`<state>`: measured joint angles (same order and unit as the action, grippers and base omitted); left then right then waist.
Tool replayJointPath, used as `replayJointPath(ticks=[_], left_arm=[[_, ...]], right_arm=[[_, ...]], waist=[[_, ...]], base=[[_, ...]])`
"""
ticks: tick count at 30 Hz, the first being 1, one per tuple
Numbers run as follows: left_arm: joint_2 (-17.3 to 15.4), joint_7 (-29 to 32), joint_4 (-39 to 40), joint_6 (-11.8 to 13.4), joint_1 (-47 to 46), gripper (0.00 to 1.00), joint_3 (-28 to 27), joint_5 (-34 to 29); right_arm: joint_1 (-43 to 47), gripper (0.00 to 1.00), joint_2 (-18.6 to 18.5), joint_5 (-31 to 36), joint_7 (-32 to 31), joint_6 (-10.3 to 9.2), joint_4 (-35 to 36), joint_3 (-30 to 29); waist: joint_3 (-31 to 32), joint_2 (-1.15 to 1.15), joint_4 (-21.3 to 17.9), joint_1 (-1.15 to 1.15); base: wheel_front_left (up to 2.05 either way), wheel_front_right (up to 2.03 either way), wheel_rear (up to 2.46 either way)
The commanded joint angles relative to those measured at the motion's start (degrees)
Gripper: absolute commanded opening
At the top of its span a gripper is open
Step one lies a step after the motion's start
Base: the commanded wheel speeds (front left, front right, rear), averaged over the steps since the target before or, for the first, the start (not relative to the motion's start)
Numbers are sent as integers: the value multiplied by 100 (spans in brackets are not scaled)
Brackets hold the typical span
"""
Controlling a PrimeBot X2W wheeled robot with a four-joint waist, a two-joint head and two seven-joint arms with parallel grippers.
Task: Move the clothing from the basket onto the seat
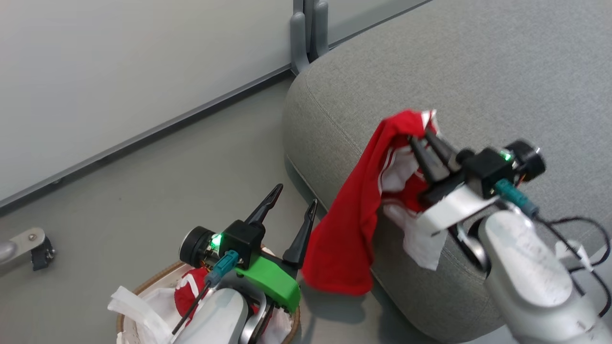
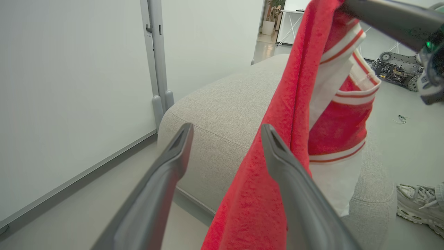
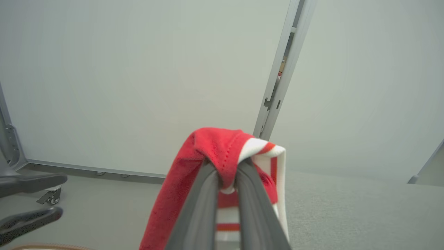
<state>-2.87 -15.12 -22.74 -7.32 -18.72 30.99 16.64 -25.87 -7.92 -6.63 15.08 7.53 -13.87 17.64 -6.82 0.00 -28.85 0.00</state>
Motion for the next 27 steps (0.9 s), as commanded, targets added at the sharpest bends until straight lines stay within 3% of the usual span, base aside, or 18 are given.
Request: replayJointPath(ticks=[1,6,16,22,27], left_arm=[[-112,-5,3,-27,-143,100,55,-38],[-372,-5,46,-27,-381,100,293,53],[-793,-5,286,-29,-953,100,744,226],[-912,-5,399,-29,-1236,100,895,291],[-954,-5,438,-29,-1380,100,967,321]], right_arm=[[-398,0,-166,118,13,-8,80,-75],[-1679,0,-823,468,13,-8,-32,-223],[-4162,0,-1936,1092,-14,-8,-1137,-974],[-4748,0,-2096,1600,-278,-8,-1477,-1609],[-4508,0,-2025,1957,-506,-8,-1822,-2173]], waist=[[-472,0,56,0],[-1007,0,329,0],[-1934,0,974,0],[-2303,0,1270,0],[-2498,0,1450,0]], base=[[0,0,0],[0,0,0],[0,0,0],[0,0,0],[0,0,0]])
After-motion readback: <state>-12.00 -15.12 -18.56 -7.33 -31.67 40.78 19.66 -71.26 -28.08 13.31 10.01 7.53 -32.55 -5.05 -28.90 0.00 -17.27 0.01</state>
